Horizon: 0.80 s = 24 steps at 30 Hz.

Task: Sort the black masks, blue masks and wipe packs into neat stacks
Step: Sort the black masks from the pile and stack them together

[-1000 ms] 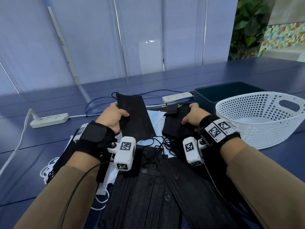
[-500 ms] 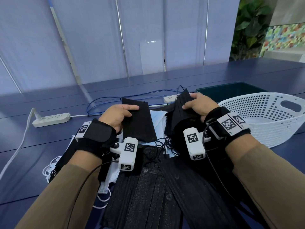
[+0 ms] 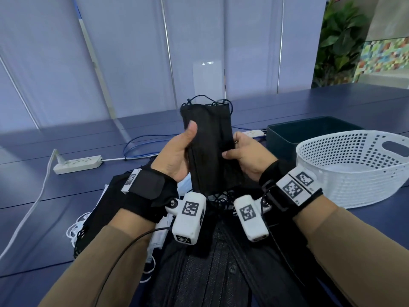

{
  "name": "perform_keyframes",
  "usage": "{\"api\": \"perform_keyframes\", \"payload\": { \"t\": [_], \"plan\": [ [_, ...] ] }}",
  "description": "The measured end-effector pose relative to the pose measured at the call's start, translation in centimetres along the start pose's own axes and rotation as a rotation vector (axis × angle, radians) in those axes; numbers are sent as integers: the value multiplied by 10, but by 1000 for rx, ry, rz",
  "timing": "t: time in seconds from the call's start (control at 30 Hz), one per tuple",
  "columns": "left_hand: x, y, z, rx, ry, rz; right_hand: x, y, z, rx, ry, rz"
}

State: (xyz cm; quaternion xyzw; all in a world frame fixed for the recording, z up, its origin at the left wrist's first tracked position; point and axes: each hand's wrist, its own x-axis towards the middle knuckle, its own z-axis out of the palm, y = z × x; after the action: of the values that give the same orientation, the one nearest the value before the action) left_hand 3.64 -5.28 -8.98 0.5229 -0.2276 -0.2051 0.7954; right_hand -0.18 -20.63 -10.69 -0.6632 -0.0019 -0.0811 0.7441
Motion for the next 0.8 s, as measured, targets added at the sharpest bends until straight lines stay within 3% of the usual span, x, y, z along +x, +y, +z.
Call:
{"api": "perform_keyframes", "payload": {
  "t": [0.13, 0.33, 0.53, 0.73, 0.8],
  "plan": [
    [2, -6, 1, 291, 160, 206, -3, -2, 2, 28, -2, -25],
    [-3, 1, 6, 408, 47, 329, -7, -25, -2, -55, 65, -174],
    [-10, 13, 6, 632, -116, 384, -17, -53, -14, 121, -121, -305],
    [-11, 14, 3, 848, -177, 392, -20, -63, -23, 100, 59, -458],
    [-11, 16, 0, 863, -180, 400, -24, -67, -25, 112, 54, -465]
  ]
}}
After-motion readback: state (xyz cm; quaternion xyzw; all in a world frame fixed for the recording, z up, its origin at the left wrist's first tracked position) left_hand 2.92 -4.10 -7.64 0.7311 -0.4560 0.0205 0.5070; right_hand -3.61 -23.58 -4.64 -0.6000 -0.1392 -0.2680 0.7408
